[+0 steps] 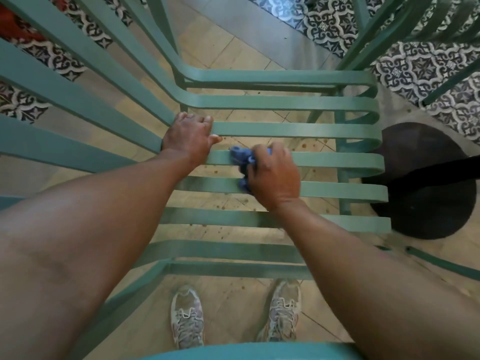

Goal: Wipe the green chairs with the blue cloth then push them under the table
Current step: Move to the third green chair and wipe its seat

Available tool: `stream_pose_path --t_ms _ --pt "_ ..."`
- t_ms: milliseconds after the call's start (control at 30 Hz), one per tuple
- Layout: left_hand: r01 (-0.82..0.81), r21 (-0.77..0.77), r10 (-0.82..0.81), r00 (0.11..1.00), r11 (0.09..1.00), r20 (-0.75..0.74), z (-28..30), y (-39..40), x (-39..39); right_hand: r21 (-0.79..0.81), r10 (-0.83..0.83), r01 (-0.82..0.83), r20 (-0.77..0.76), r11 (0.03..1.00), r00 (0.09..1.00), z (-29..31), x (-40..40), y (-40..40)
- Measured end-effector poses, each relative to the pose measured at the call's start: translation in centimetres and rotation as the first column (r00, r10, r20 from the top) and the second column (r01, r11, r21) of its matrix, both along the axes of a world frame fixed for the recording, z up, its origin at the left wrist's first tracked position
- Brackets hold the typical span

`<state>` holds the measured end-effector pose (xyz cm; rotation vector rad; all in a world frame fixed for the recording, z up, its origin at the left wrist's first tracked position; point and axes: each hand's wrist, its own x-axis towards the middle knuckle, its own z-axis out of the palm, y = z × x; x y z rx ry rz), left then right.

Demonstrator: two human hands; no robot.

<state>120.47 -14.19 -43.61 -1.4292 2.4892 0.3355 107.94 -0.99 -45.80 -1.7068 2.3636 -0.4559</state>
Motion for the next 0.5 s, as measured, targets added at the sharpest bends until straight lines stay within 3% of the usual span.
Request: stream_pose_path --t_ms 67,133,200,233,300,400,500 --pt "-0.013 0.026 0.013 1.0 1.0 -0.014 0.1 -0.1 0.0 0.02 -0.28 0.281 -0.04 0.96 0.959 0.3 -6.3 2.1" --pt "-0.026 0.038 0.027 0.999 0.999 -0.025 0.1 -0.1 0.2 0.049 -0.59 0.597 -0.107 0.801 0.8 1.8 -12.0 3.3" --pt "-0.027 0.032 0.028 0.999 0.999 -0.026 0.2 -0.1 0.2 0.049 -0.709 0.721 -0.149 0.691 0.69 2.7 -14.0 2.7" --pt "-0.025 0.031 0.026 0.999 0.999 -0.022 0.2 0.0 0.1 0.03 -0.706 0.715 -0.135 0.698 0.695 2.4 -13.7 1.6" --pt "-0.028 0.025 0.028 0.999 0.999 -0.016 0.1 0.1 0.0 -0.019 -0.609 0.609 -0.05 0.793 0.792 1.1 -9.9 -1.4" --pt "-0.024 0.017 0.024 1.0 1.0 -0.001 0.2 0.1 -0.1 -0.05 -0.295 0.299 0.07 0.953 0.953 -0.7 0.5 -6.3" --pt "-0.025 0.038 0.025 1.0 0.999 -0.009 0.4 0.2 -0.1 -0.05 -0.049 0.054 0.097 0.997 0.994 -1.0 5.7 -8.6"
